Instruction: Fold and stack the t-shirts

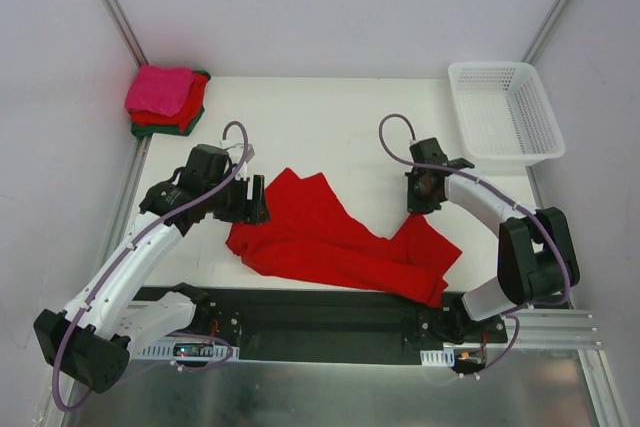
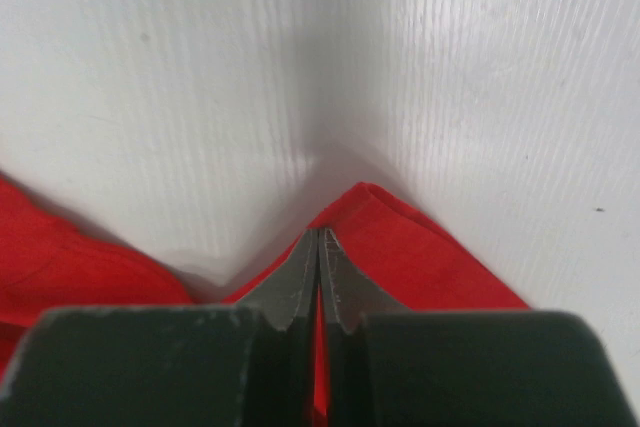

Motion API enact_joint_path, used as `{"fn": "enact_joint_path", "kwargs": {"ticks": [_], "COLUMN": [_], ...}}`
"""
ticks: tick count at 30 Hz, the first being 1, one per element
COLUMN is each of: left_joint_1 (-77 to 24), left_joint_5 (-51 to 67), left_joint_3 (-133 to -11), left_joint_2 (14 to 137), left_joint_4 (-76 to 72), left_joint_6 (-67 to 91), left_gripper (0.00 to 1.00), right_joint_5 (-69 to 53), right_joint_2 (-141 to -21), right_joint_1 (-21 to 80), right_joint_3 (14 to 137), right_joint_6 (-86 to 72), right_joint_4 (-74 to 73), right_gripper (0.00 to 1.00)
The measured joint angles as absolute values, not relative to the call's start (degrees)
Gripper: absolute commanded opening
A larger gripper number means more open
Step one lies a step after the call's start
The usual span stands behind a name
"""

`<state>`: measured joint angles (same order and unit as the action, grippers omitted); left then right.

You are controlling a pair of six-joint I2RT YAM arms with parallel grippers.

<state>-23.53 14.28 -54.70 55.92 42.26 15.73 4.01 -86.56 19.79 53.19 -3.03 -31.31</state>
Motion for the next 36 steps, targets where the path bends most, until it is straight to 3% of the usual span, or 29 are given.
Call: {"fn": "enact_joint_path", "kwargs": {"ticks": [12,25,36], "left_joint_1": [-23.53,-23.53,-23.53], "left_joint_5": [14.26,13.43,13.10], "left_joint_3": [-54.70,-54.70,-54.70], "left_joint_2": [55.86,55.35,55.13], "left_joint_4": [42.26,42.26,42.26], "left_joint_6": [15.75,15.90,16.14], "left_gripper": [0.68,0.67,0.66], "right_joint_5": [-0.58,-6.37,-3.36], "right_joint_2": [-91.81,-94.74,-79.64], "right_joint_1": [19.81,21.06,27.66], "right_joint_3": [65.47,71.05,78.28], "right_joint_6": [-1.37,0.73,2.11], "right_joint_4": [-31.22,-27.31,-31.51], "right_gripper": [0.02,0.01,0.01]}}
